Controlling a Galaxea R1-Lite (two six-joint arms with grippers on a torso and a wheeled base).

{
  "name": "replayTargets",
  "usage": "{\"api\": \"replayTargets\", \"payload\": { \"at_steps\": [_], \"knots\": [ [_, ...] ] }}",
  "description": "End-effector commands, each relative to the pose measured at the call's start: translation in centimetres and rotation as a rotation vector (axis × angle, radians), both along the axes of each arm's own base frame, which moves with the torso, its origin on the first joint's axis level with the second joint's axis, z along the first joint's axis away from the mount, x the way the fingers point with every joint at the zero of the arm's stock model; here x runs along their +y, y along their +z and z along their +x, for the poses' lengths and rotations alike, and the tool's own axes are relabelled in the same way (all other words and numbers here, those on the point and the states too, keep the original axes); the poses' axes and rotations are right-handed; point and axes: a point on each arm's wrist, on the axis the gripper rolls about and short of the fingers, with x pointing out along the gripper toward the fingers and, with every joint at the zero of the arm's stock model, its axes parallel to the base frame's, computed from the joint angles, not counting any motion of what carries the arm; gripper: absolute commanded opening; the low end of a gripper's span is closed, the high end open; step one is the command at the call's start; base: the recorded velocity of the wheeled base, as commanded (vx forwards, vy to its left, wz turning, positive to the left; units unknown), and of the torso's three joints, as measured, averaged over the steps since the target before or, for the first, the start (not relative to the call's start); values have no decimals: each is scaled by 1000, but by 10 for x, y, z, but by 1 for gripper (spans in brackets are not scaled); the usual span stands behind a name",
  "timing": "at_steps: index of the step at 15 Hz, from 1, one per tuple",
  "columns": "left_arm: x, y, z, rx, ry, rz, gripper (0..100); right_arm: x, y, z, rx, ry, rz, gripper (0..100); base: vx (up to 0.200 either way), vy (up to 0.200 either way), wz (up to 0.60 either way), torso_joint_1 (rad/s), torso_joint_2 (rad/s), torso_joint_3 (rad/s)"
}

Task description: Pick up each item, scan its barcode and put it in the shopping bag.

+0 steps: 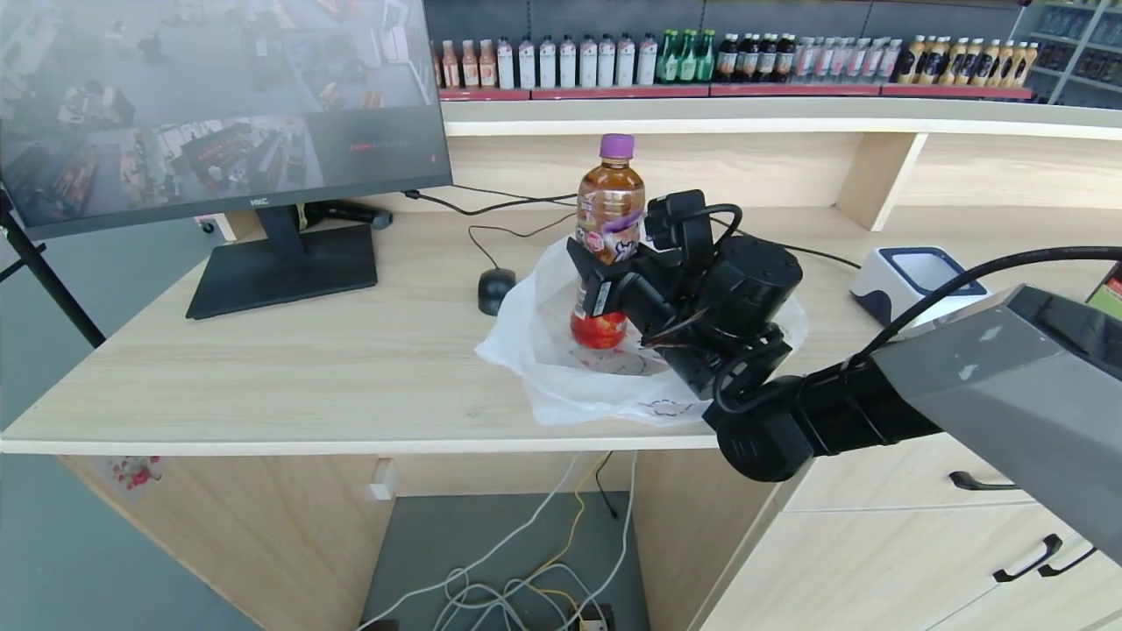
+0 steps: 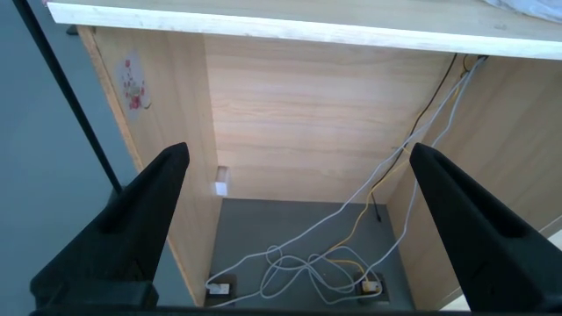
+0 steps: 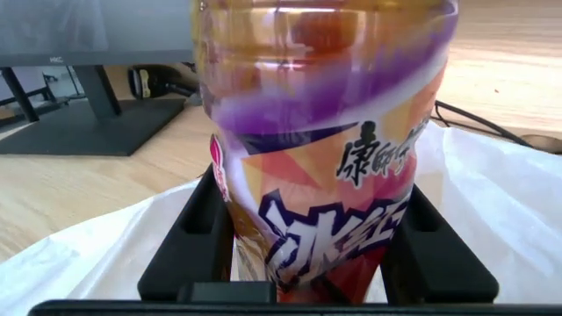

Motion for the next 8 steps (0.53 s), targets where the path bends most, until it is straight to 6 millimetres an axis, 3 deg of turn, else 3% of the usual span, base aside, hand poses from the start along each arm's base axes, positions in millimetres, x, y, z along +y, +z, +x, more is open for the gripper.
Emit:
{"api": "replayTargets", "payload": {
  "at_steps": [1,8],
  "knots": [
    [0,0,0,0,0,0,100,1,-9,5,16,-2,-11,0,0,0,0,0,0,0],
    [0,0,0,0,0,0,100,2,-16,7,31,-3,-22,0,0,0,0,0,0,0]
  ]
}}
